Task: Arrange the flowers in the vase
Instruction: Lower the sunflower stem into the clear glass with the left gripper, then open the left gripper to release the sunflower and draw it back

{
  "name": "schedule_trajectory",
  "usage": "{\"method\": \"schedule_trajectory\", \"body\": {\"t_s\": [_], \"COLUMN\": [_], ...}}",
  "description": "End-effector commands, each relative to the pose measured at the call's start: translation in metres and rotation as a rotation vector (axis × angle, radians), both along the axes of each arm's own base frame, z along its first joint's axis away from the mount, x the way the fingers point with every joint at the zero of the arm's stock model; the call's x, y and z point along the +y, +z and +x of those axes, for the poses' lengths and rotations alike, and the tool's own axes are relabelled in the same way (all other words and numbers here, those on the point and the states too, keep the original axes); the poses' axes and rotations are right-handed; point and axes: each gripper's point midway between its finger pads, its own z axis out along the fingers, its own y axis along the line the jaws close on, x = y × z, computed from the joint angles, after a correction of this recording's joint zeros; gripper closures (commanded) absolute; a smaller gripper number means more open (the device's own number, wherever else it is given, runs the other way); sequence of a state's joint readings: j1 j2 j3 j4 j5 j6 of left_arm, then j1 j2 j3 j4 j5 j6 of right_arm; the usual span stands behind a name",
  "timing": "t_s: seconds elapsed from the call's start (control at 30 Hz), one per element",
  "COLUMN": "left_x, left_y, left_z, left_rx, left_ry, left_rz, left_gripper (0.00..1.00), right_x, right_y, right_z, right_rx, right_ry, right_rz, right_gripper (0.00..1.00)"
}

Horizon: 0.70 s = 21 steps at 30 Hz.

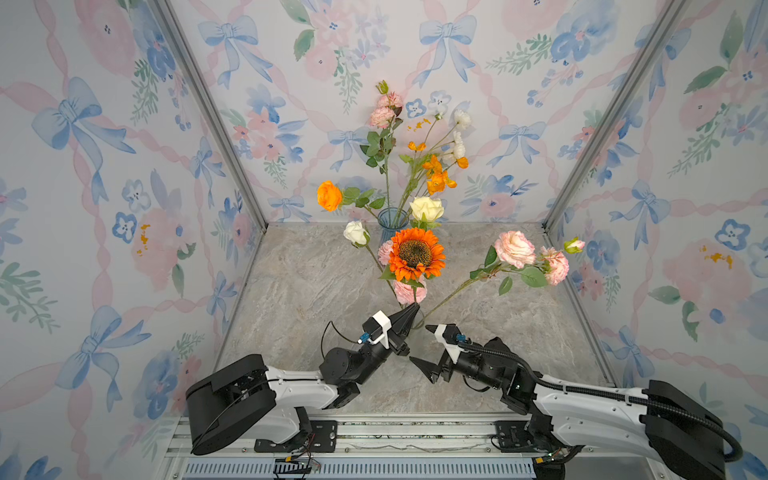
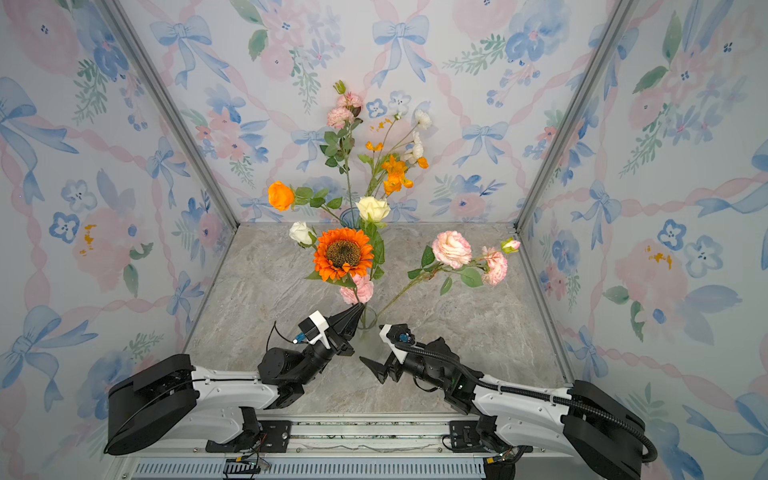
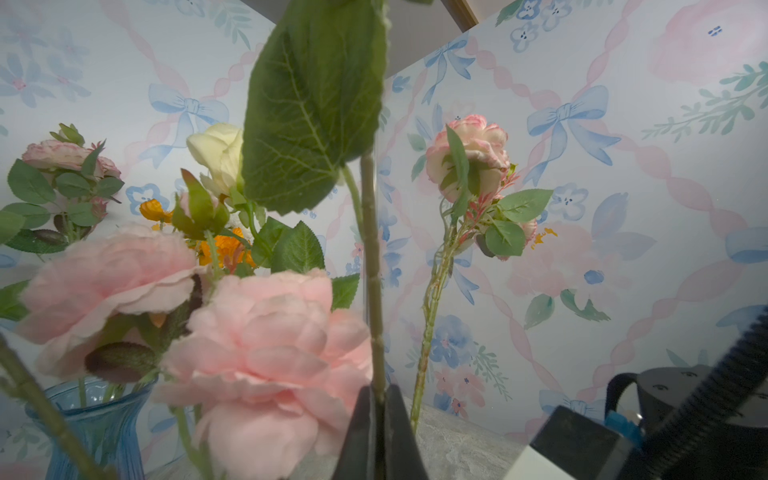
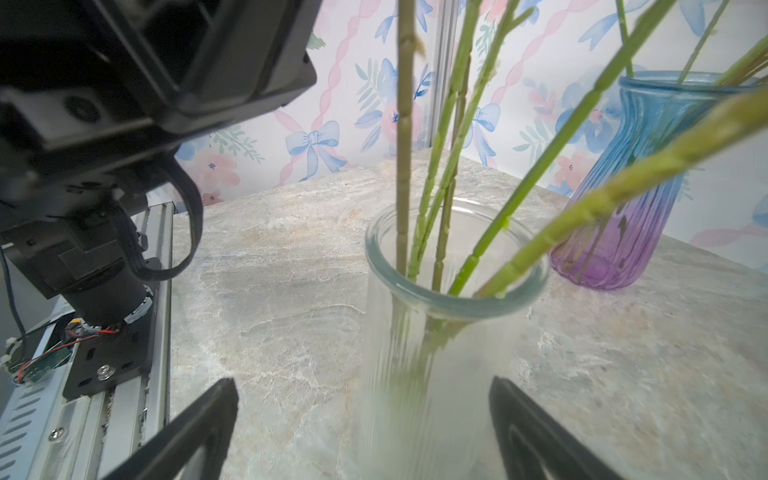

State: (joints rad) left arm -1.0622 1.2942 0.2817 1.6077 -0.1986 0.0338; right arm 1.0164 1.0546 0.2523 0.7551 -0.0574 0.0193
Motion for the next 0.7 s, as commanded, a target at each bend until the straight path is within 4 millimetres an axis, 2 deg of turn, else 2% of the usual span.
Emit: {"method": "schedule_trajectory", "body": {"t_s": [0.0,0.07,0.3,0.5,0.57,0.67], "left_x": [0.026,0.026,0.013,0.012,0.012,0.008], "left_y": [0.017,0.010,-0.011,-0.021,-0.024,-0.029], "left_z": [-0.004,-0.003,0.001,-0.001,-0.001,0.001], "left_rx": [0.008,0.035,0.110,0.145,0.153,0.172], "left_ry": [0.026,0.029,0.002,-0.015,-0.017,-0.013], "left_rz": [-0.125,-0.107,-0.019,-0.010,-0.001,0.036], "left_gripper": [1.00,1.00,0.88,0.85,0.81,0.70], "right_x": [0.008,0.008,0.005,0.005,0.005,0.005], "right_y": [0.016,0.016,0.016,0.017,0.016,0.017], "right_z": [-0.002,-0.002,0.000,0.000,0.000,0.000], "right_rx": [-0.012,-0.015,-0.029,-0.030,-0.028,-0.030], "right_ry": [0.025,0.023,0.008,0.005,0.006,0.007], "right_rz": [0.044,0.040,0.030,0.032,0.032,0.032], "right_gripper": [0.03,0.03,0.03,0.03,0.03,0.03]}}
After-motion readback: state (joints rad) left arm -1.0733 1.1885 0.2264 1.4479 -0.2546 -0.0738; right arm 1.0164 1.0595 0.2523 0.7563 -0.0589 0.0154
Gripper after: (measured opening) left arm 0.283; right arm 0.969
